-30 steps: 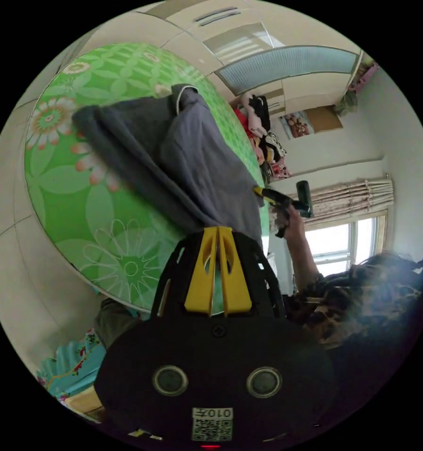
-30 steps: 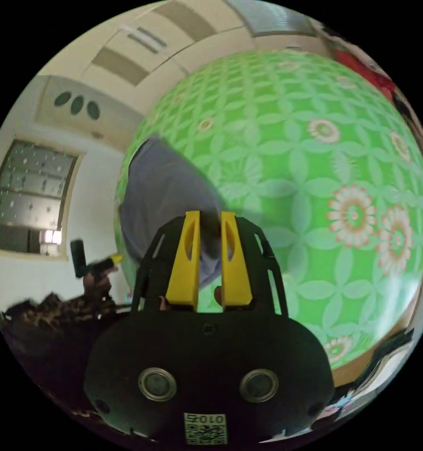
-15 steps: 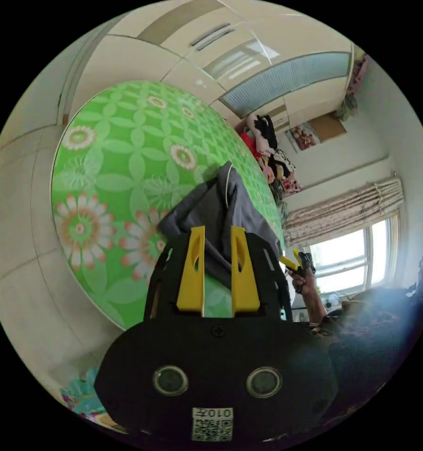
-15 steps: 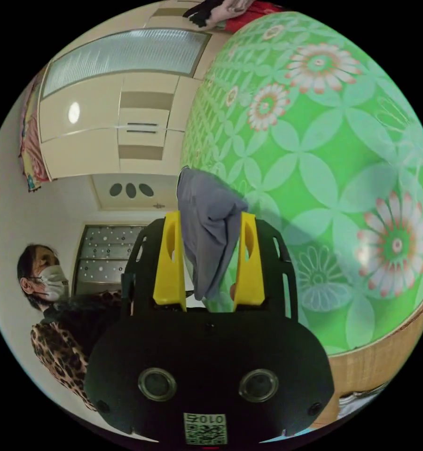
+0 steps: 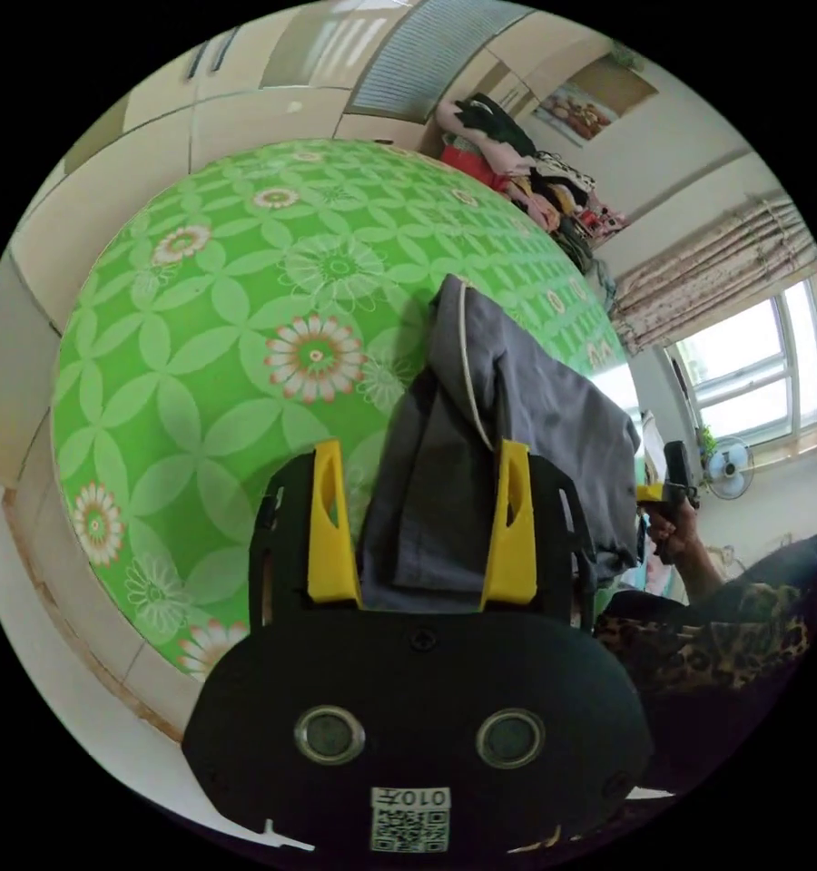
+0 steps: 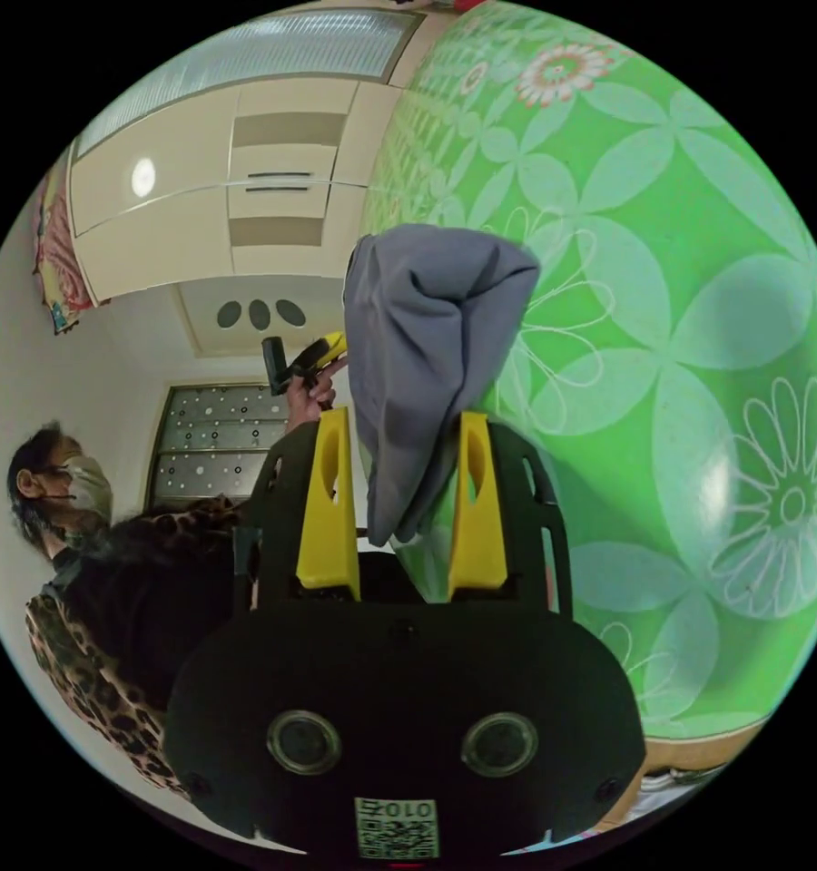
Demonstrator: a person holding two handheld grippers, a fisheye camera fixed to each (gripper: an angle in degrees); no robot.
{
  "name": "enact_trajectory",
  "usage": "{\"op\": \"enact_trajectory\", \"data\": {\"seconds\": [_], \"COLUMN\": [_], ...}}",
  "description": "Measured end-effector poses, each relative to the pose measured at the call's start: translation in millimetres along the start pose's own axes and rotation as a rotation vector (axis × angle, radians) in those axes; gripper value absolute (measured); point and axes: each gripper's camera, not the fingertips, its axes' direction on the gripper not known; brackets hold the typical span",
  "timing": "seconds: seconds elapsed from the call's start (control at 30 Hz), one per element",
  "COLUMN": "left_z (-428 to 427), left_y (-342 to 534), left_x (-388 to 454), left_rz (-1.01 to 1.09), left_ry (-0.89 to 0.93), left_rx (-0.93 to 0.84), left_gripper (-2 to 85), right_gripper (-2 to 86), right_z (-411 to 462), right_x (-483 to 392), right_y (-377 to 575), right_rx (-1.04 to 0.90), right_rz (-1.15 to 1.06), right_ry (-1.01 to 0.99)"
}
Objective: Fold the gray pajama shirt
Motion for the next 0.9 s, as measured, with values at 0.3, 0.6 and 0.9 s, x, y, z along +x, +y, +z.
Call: {"op": "enact_trajectory", "data": {"seconds": [0.3, 0.6, 0.9], "left_z": [15, 33, 15], "left_y": [-40, -47, 62], "left_x": [-26, -50, -60], "left_rz": [0.021, -0.017, -0.201], "left_ry": [0.337, 0.397, 0.429], "left_rx": [-0.133, -0.153, -0.06], "left_gripper": [18.6, 8.2, 7.5], "right_gripper": [13.4, 8.1, 11.2], "right_z": [-10, -12, -46], "right_x": [-3, -11, -27], "right_y": [-6, -10, -18], "right_rx": [-0.058, -0.092, -0.038], "right_rz": [-0.032, -0.002, -0.016], "right_ry": [-0.031, 0.036, 0.141]}}
